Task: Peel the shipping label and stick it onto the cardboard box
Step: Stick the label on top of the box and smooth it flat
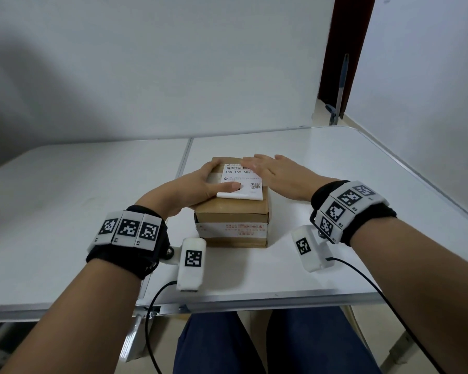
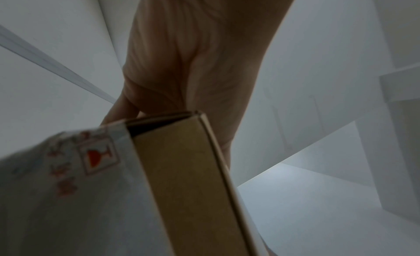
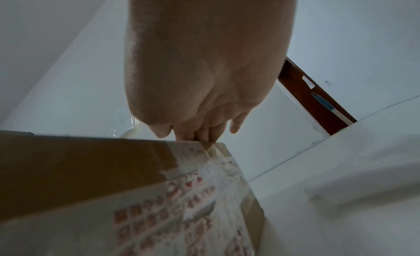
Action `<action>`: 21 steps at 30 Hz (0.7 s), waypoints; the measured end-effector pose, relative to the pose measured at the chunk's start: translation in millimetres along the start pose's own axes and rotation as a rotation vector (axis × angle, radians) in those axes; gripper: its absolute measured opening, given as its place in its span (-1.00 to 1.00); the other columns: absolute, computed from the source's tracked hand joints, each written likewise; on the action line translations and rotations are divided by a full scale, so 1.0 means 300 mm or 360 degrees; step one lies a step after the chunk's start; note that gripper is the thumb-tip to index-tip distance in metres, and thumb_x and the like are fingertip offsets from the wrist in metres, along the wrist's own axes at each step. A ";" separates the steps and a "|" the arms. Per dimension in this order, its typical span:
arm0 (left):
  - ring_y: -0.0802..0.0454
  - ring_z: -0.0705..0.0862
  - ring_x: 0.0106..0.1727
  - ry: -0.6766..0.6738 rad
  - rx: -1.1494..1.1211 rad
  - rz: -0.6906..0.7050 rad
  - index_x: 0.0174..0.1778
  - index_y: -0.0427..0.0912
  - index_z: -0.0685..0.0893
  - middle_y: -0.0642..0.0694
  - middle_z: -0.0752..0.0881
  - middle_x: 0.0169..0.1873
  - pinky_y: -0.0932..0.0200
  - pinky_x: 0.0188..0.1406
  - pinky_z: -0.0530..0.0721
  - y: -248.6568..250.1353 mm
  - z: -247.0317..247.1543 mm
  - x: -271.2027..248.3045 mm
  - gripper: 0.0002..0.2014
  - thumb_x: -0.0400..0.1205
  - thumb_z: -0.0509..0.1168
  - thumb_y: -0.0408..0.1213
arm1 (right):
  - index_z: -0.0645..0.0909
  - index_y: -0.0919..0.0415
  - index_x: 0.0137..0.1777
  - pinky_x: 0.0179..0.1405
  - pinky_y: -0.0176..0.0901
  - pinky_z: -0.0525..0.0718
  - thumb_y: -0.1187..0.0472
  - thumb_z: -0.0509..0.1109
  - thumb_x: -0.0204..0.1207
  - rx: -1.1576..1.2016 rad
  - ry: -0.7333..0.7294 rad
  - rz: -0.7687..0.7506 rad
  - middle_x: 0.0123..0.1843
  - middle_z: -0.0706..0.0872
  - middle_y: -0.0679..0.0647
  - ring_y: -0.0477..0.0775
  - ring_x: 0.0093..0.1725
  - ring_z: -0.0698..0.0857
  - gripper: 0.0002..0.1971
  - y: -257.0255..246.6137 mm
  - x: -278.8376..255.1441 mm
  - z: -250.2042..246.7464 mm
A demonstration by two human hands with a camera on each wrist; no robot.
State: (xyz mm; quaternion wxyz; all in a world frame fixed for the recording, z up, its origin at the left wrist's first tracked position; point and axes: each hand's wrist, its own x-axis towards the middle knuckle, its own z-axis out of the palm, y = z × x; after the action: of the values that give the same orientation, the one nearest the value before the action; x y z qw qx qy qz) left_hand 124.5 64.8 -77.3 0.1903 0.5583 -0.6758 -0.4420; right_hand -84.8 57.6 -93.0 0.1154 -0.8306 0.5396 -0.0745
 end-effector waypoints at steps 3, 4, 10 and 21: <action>0.33 0.56 -0.02 -0.0002 -0.0002 -0.0010 0.56 0.32 0.18 0.26 0.50 0.04 0.29 -0.18 0.63 0.001 0.002 -0.001 -0.26 0.51 0.41 0.08 | 0.10 -0.04 0.70 0.69 -0.02 -0.09 0.03 -0.27 0.77 0.0028 0.0030 0.0018 0.73 0.15 -0.08 -0.09 0.72 0.03 -0.48 0.019 -0.026 0.004; 0.32 0.57 -0.01 0.0001 0.0006 -0.0010 0.57 0.32 0.18 0.23 0.50 0.08 0.28 -0.16 0.63 0.001 0.004 -0.002 -0.24 0.50 0.42 0.09 | 0.08 -0.03 0.71 0.69 -0.02 -0.09 0.03 -0.27 0.77 0.0044 0.0037 0.0021 0.73 0.14 -0.08 -0.09 0.72 0.02 -0.48 0.020 -0.033 0.006; 0.30 0.58 -0.10 0.0087 0.0018 -0.0014 0.56 0.28 0.22 0.34 0.47 -0.08 0.32 -0.30 0.60 0.014 0.010 0.005 -0.27 0.51 0.41 0.09 | 0.06 0.02 0.71 0.69 0.05 -0.11 0.04 -0.28 0.77 0.0101 0.0014 0.0051 0.75 0.09 -0.06 -0.05 0.73 -0.03 -0.48 0.030 -0.001 0.006; 0.26 0.60 -0.14 0.0137 0.0052 -0.0016 0.60 0.22 0.16 0.20 0.49 -0.03 0.29 -0.35 0.64 0.025 -0.001 0.050 -0.26 0.54 0.34 0.16 | 0.06 0.05 0.71 0.70 0.01 -0.05 0.01 -0.22 0.77 0.0275 0.0073 0.0126 0.75 0.04 -0.02 -0.04 0.73 -0.01 -0.48 0.054 0.045 -0.005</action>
State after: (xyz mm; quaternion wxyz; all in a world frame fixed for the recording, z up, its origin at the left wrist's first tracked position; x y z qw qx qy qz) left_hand 115.9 50.7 -74.5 0.2079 0.5831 -0.6714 -0.4076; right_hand -93.9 38.8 -96.0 0.1773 -0.7936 0.5661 -0.1351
